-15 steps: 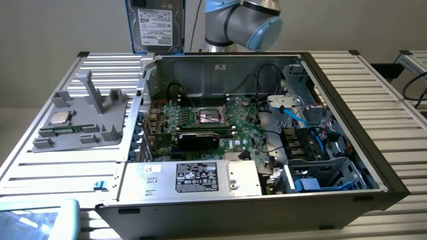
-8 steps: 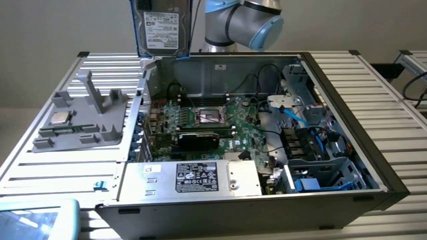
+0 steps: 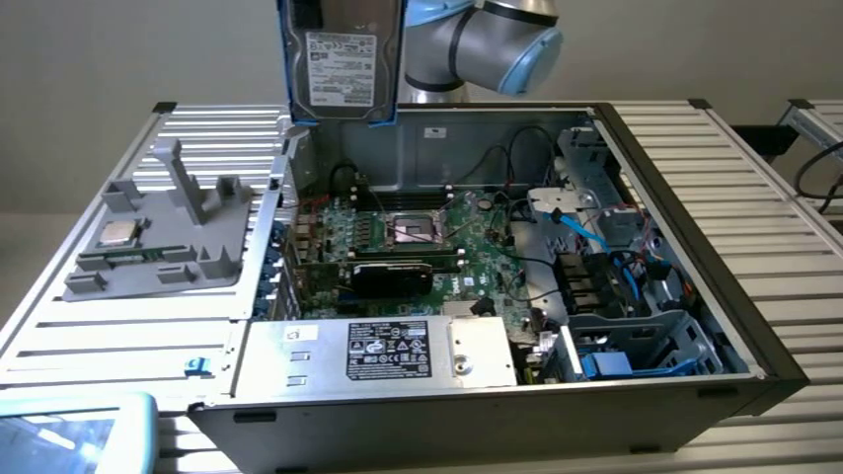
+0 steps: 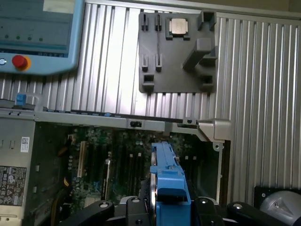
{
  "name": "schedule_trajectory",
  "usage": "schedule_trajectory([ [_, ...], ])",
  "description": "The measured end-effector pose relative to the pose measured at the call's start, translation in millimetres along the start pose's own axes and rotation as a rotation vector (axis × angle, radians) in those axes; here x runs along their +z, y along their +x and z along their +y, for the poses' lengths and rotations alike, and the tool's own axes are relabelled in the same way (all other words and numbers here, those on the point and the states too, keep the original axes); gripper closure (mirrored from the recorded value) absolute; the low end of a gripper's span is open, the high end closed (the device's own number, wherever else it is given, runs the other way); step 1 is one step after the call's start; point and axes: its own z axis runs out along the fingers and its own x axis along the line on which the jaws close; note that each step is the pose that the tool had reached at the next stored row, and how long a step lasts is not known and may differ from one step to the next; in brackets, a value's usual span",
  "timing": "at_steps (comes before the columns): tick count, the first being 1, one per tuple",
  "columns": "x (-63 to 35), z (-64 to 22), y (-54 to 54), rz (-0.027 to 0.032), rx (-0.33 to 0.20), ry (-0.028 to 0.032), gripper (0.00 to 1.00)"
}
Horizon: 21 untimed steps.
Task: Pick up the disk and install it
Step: 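Pick up the disk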
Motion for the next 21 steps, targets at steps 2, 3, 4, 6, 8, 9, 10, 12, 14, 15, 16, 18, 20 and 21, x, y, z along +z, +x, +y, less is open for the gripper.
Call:
schedule_trajectory([
  [2, -0.5, -5.7, 3.8, 0.0000, 0.000, 0.0000, 0.63],
  [3, -0.8, -8.6, 5.5, -0.0001, 0.000, 0.0001, 0.63],
  [4, -1.1, -11.7, 7.1, 0.0000, 0.000, 0.0000, 0.63],
  [6, -1.7, -17.7, 10.6, 0.0000, 0.000, 0.0000, 0.63],
  [8, -2.3, -23.5, 13.9, 0.0000, 0.000, 0.0001, 0.63],
  [9, -2.6, -26.5, 15.7, 0.0000, 0.000, 0.0000, 0.63],
  [10, -2.9, -29.2, 17.5, 0.0000, 0.000, 0.0000, 0.63],
  [12, -3.3, -33.7, 21.6, -0.0001, 0.000, 0.0001, 0.63],
  [14, -3.8, -37.8, 25.8, -0.0001, 0.000, 0.0001, 0.63],
  [15, -4.0, -40.0, 27.9, -0.0001, 0.000, 0.0001, 0.63],
  [16, -4.3, -42.2, 30.0, -0.0001, 0.000, 0.0001, 0.63],
  [18, -4.8, -47.2, 33.9, 0.0000, 0.000, 0.0000, 0.63],
  [20, -5.4, -52.3, 37.3, 0.0000, 0.000, 0.0000, 0.63],
  [21, -5.6, -55.0, 39.0, 0.0000, 0.000, 0.0000, 0.63],
])
